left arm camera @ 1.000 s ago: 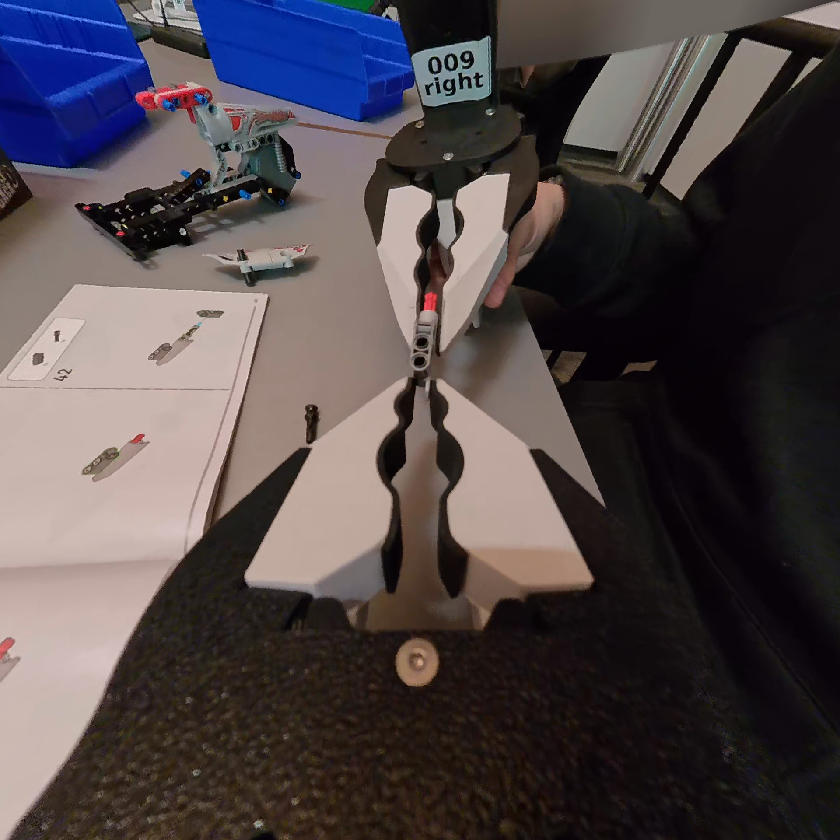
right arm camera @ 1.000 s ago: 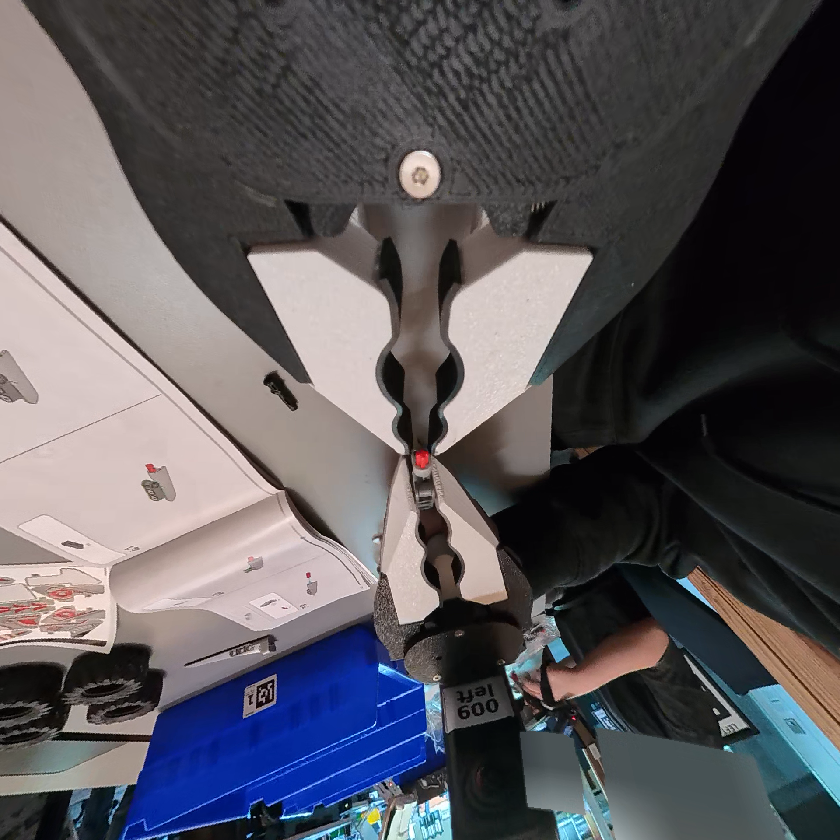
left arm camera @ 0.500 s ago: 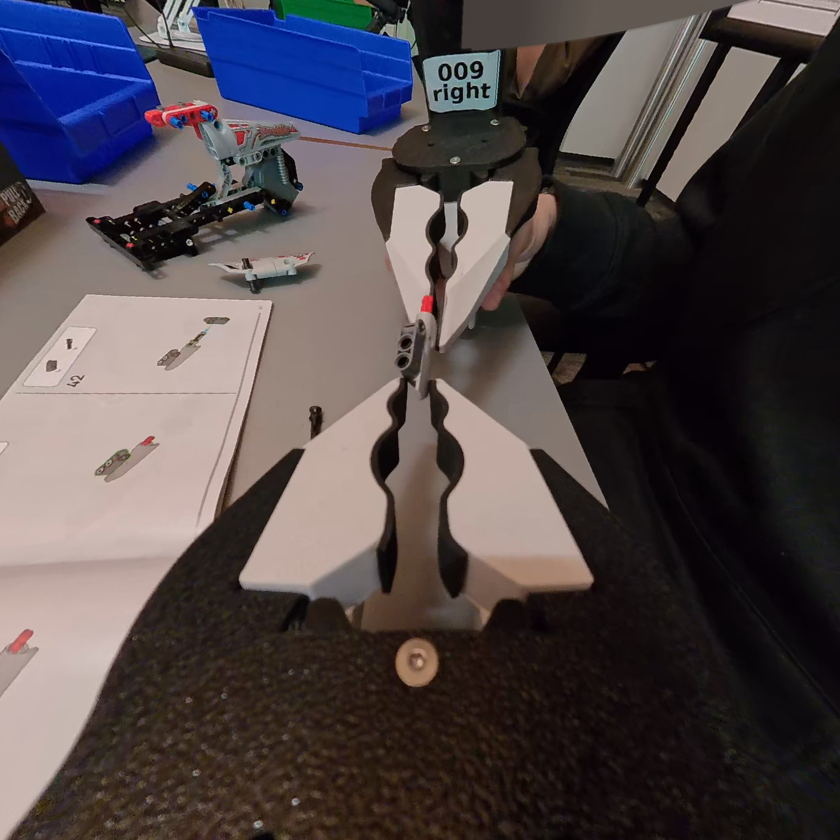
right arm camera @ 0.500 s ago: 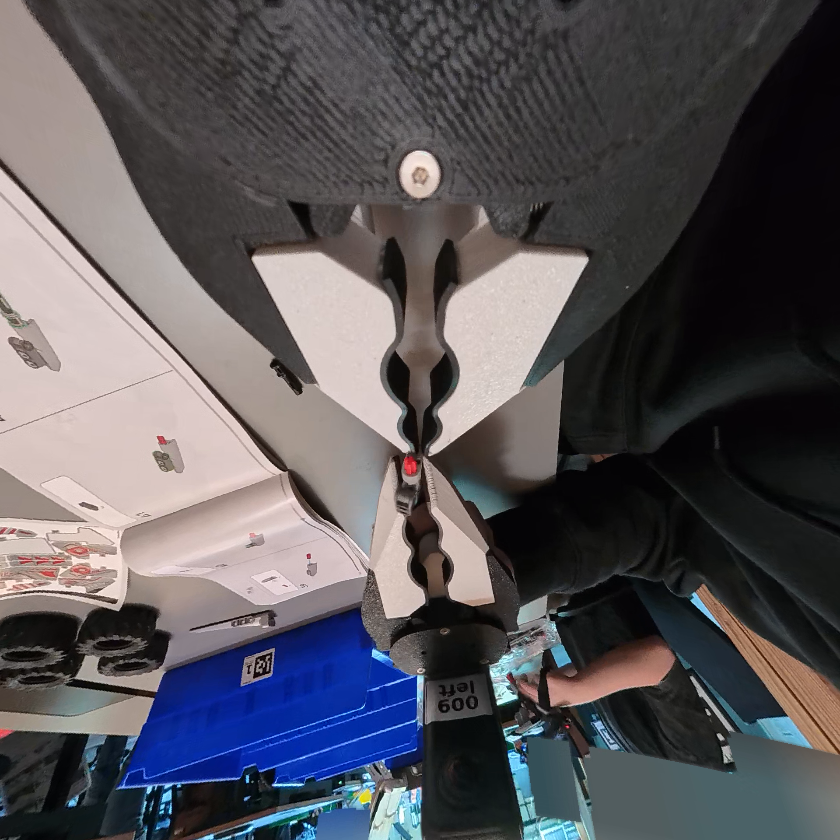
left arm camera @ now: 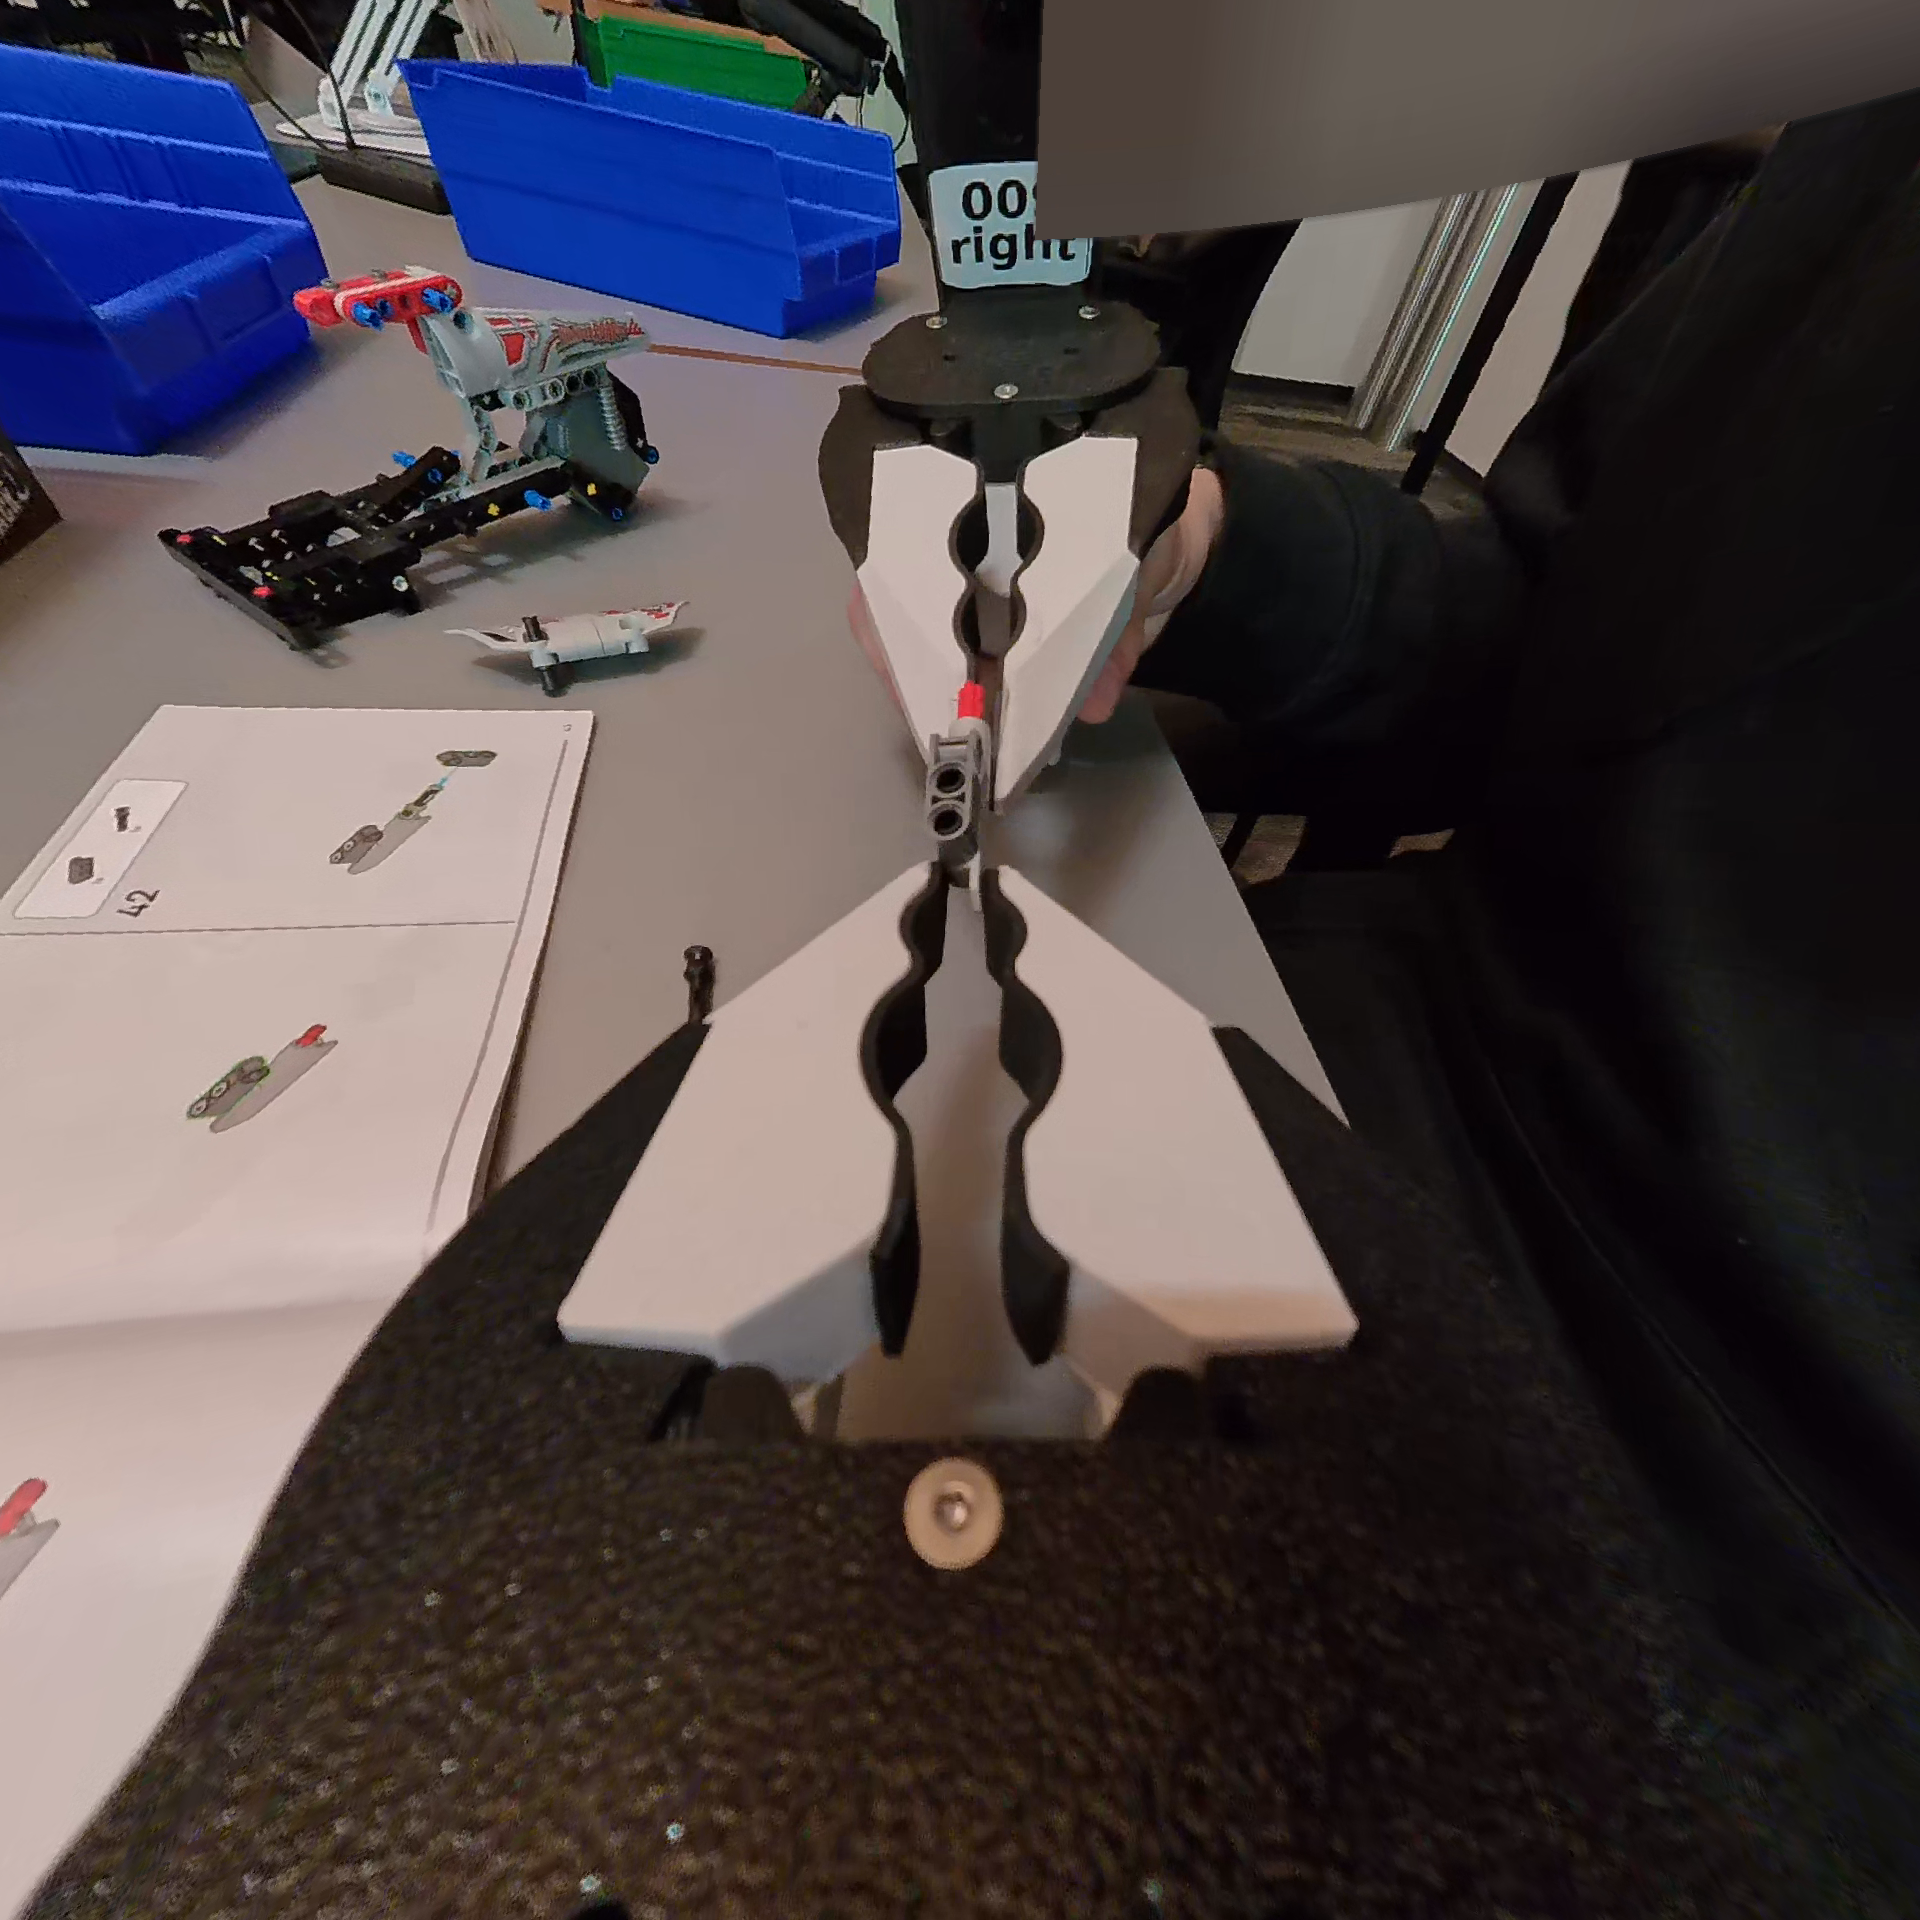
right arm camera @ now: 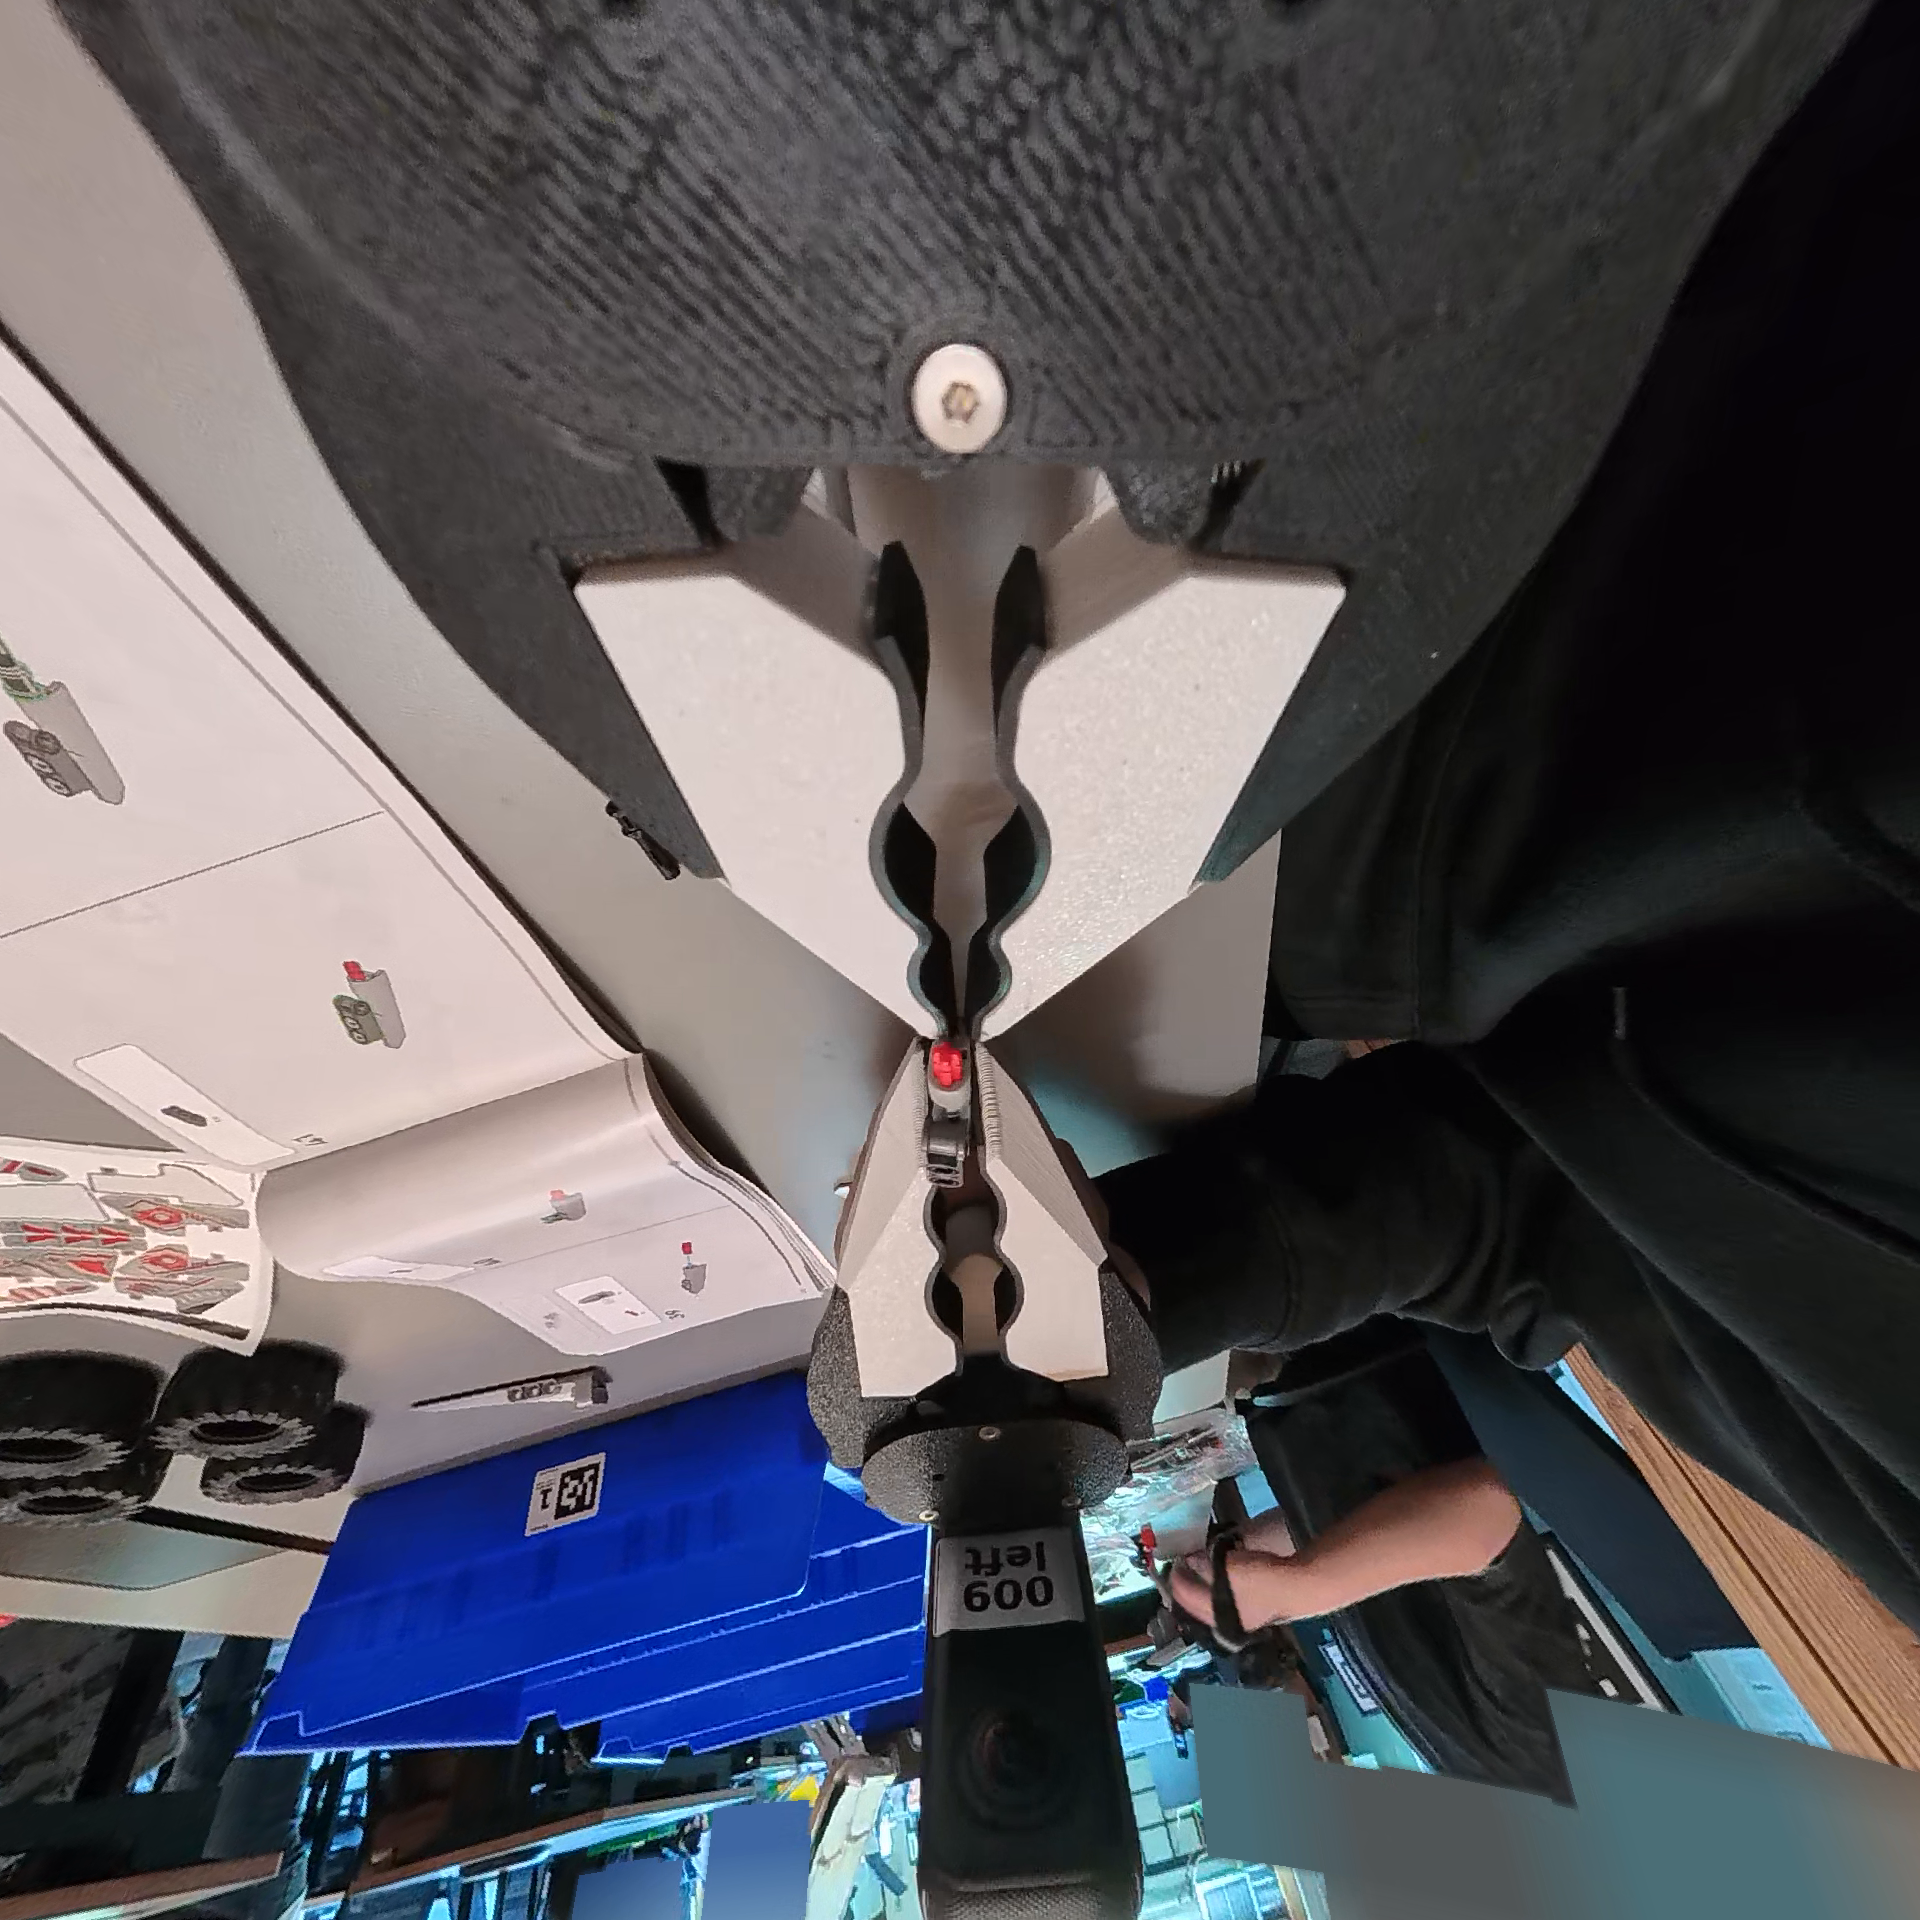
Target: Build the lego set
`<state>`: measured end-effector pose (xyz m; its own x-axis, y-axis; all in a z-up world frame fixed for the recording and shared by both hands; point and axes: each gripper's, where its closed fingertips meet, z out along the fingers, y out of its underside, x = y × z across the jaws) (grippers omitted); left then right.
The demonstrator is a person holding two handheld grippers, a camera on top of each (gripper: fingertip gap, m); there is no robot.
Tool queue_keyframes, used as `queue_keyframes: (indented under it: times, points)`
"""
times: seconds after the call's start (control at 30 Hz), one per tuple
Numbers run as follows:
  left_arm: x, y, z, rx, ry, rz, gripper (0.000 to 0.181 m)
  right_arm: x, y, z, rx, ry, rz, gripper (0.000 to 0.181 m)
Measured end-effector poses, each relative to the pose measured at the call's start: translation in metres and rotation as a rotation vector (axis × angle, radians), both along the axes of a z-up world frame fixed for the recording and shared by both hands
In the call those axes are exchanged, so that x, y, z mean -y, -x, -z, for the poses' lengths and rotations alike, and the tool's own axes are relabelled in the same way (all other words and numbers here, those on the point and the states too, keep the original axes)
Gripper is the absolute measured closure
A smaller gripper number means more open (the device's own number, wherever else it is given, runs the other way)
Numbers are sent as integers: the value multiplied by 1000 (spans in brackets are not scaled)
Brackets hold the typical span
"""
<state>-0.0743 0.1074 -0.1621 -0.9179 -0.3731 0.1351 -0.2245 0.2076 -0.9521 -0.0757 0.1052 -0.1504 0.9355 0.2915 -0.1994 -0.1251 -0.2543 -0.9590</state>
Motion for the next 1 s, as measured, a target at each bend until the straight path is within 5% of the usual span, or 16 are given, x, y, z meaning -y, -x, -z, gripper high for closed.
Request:
queue_keyframes:
  times: [0.03, 0.3, 1.0]
  points:
    - [0, 0, 0, 0, -3, 1, 177, 0, 0, 0, 0, 2, 0, 181]
    - [-1, 5, 9, -4, -60, 22, 174, -1, 5, 5, 3, 34, -33, 181]
    - [-2, -1, -9, -65, 104, -10, 168, -3, -6, -7, -43, -47, 22, 181]
